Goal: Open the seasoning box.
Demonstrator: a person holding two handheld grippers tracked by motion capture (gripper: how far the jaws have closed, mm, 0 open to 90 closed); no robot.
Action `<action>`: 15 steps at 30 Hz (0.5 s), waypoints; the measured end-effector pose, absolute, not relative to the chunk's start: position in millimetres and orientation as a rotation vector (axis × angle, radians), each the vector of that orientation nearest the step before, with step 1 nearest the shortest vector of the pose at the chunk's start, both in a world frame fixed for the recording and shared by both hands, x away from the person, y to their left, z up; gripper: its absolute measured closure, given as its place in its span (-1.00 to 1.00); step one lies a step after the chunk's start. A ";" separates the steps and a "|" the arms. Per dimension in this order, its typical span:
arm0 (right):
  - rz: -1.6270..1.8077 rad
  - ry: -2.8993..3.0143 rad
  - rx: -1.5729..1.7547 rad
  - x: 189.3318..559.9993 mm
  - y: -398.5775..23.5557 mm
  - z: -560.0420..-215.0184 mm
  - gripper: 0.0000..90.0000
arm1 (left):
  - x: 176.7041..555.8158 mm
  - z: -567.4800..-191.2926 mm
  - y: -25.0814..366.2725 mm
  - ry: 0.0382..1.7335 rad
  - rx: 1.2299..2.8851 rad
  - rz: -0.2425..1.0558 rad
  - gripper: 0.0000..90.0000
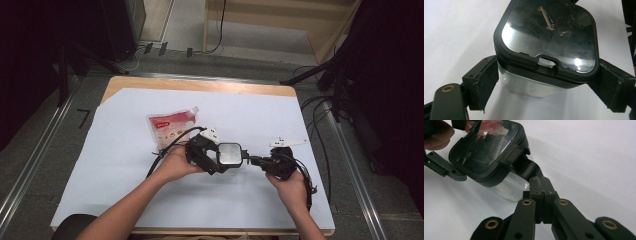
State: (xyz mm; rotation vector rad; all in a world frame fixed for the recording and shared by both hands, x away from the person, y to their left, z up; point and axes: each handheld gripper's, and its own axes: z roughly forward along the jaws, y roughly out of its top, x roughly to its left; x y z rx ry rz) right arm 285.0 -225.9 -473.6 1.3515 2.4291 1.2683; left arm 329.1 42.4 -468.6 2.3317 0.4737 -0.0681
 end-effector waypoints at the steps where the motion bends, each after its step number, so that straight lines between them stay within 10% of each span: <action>1: 1.268 2.428 1.349 284.9 -225.8 -473.6 1.00 | 329.0 -467.3 43.0 0.468 2.333 -0.064 -0.66; 15: 1.264 2.432 1.353 284.6 -225.5 -473.4 1.00 | 324.8 -456.4 42.1 0.461 2.333 -0.011 -0.64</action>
